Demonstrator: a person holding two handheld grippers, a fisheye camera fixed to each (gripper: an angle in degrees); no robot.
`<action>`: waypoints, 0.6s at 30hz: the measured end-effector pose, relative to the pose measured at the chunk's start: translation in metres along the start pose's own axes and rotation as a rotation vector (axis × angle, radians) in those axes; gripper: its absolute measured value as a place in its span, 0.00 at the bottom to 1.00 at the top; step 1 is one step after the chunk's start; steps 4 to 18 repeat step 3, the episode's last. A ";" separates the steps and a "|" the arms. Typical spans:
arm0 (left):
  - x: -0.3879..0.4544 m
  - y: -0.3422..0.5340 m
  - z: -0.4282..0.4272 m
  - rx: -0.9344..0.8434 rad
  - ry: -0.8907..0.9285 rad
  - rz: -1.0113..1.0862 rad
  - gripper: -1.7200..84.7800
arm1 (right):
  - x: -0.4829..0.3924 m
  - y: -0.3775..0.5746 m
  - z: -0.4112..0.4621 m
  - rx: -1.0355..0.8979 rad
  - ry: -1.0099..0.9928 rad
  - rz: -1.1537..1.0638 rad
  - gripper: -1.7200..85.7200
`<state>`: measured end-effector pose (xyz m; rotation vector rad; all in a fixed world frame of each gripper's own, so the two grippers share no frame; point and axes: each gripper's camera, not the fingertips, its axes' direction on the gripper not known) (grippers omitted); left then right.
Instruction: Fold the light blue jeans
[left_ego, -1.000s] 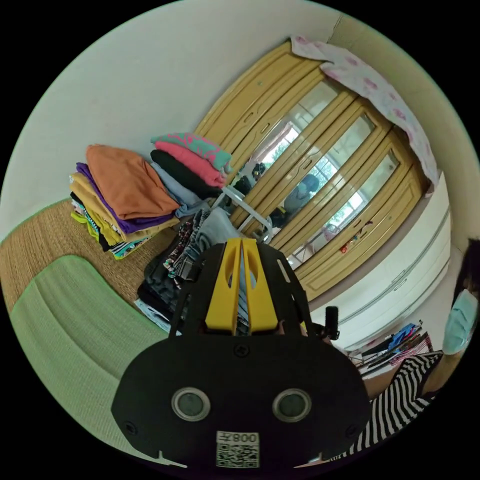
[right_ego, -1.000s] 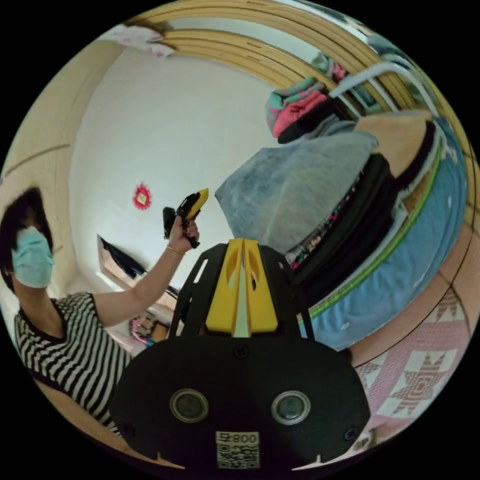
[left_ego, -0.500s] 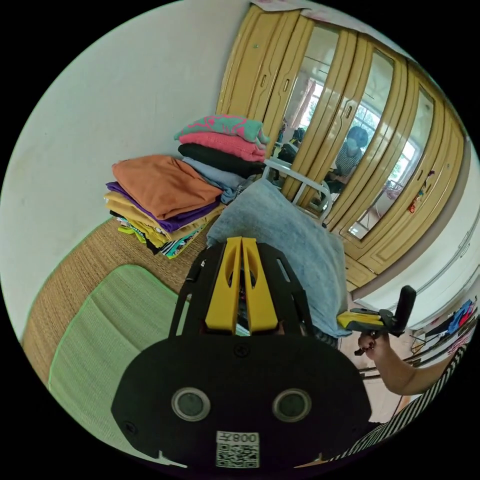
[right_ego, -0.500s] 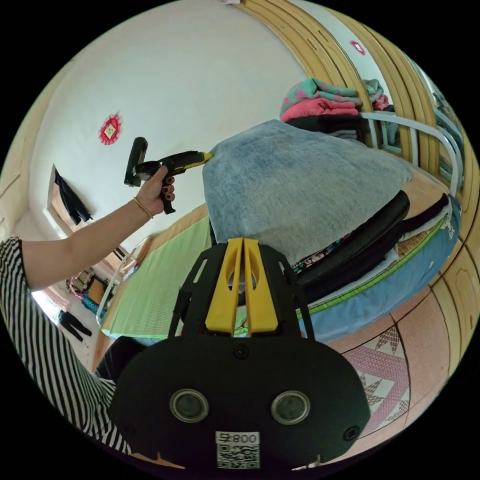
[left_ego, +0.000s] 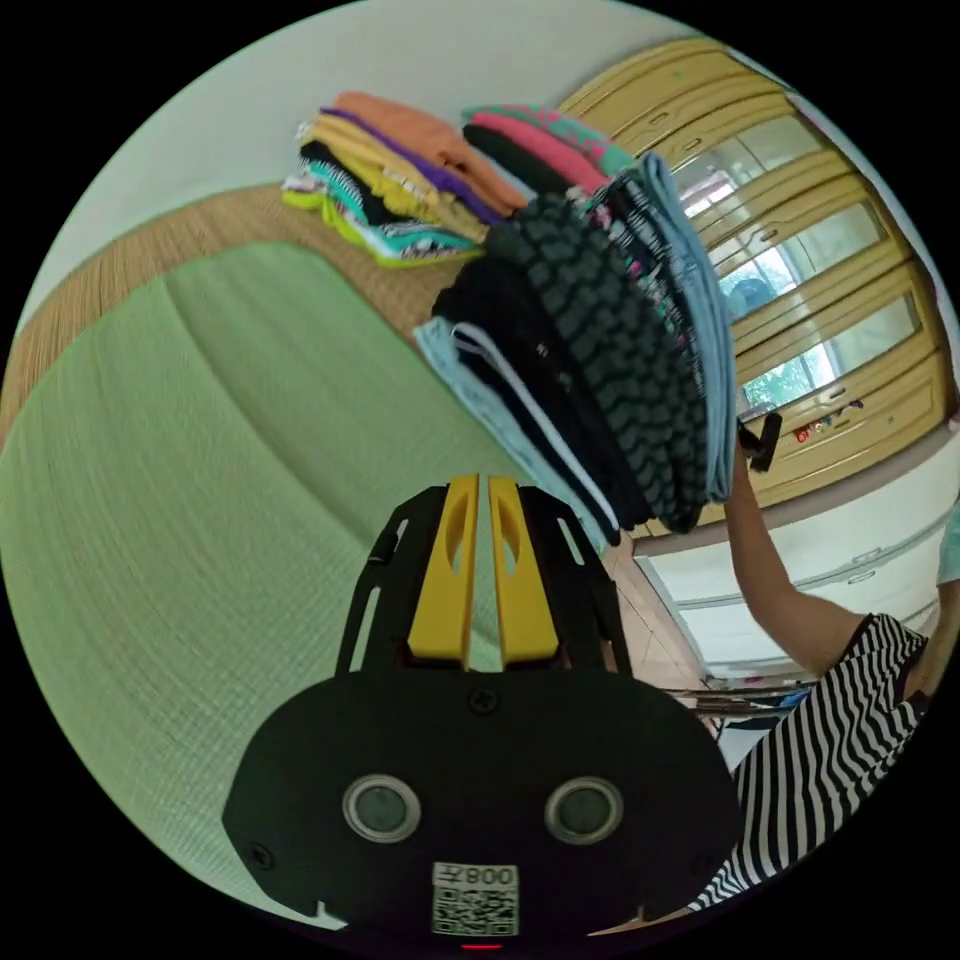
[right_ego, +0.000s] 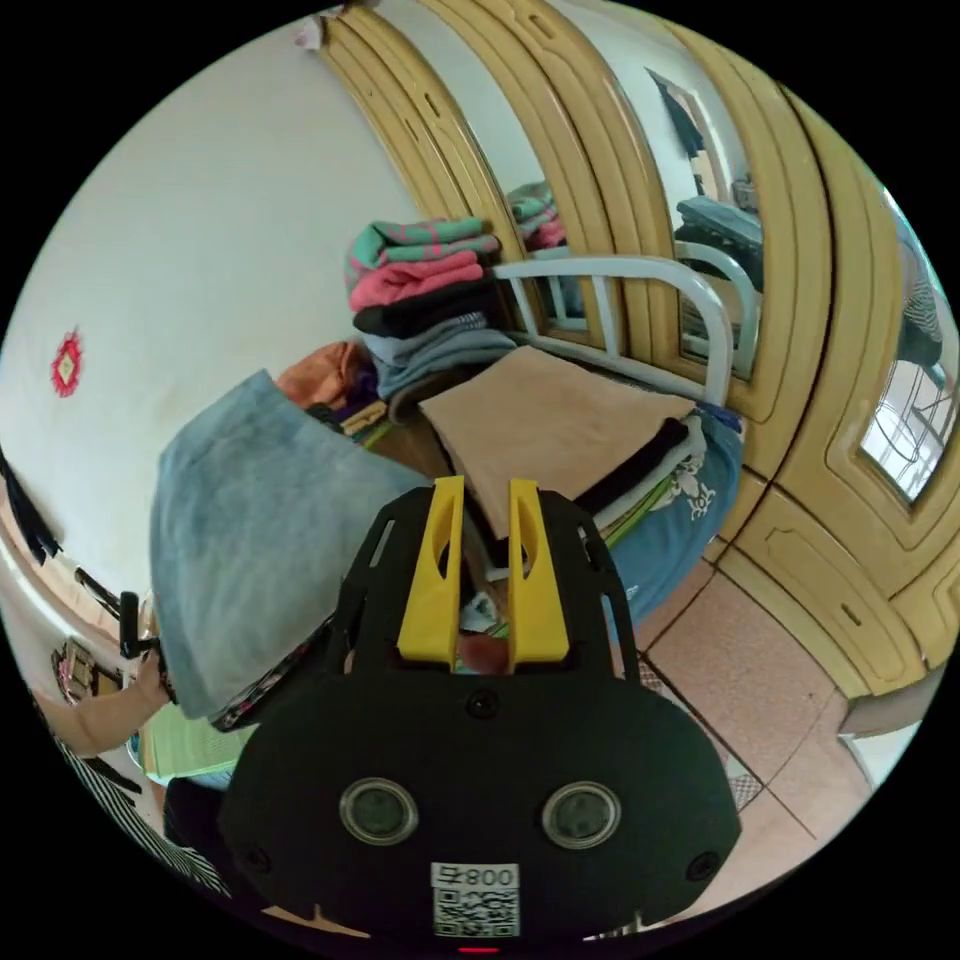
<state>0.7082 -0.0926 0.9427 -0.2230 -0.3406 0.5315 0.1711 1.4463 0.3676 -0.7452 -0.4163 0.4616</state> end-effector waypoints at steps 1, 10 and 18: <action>-0.009 0.007 0.006 -0.009 0.020 -0.033 0.03 | 0.000 -0.019 0.030 -0.064 0.036 -0.019 0.11; -0.022 0.014 0.014 -0.025 0.052 -0.065 0.03 | -0.003 -0.045 0.076 -0.175 0.099 -0.043 0.10; -0.022 0.014 0.014 -0.025 0.052 -0.065 0.03 | -0.003 -0.045 0.076 -0.175 0.099 -0.043 0.10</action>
